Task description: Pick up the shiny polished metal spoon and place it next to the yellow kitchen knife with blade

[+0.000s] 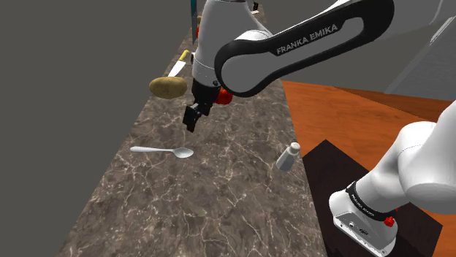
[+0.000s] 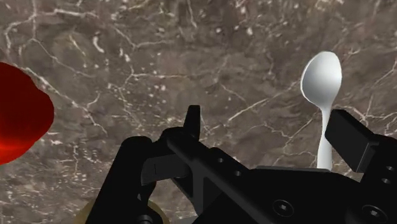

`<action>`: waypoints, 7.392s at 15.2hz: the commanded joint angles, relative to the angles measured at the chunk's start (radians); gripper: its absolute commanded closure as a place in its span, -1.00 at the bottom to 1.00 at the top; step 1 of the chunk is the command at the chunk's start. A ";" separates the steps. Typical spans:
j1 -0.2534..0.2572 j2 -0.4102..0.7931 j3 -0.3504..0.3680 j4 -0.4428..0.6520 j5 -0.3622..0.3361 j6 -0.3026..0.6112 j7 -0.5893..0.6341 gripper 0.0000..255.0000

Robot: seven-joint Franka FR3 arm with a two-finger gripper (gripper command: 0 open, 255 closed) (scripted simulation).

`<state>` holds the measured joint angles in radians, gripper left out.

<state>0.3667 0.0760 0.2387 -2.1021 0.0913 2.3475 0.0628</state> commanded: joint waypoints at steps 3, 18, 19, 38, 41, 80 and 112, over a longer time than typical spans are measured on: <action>0.037 0.117 0.025 0.112 -0.034 0.027 0.014 -1.00; 0.128 0.367 0.039 0.301 -0.120 0.118 0.051 -1.00; 0.128 0.367 0.039 0.301 -0.120 0.117 0.051 -1.00; 0.125 0.346 0.043 0.313 -0.114 0.085 0.050 1.00; 0.123 0.326 0.046 0.326 -0.109 0.052 0.049 1.00; -0.314 0.337 -0.085 0.535 0.079 -0.227 -0.591 1.00; -0.381 0.492 -0.107 0.586 0.095 -0.146 -0.710 -1.00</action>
<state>-0.0140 0.5677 0.1316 -1.5165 0.1860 2.2015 -0.6476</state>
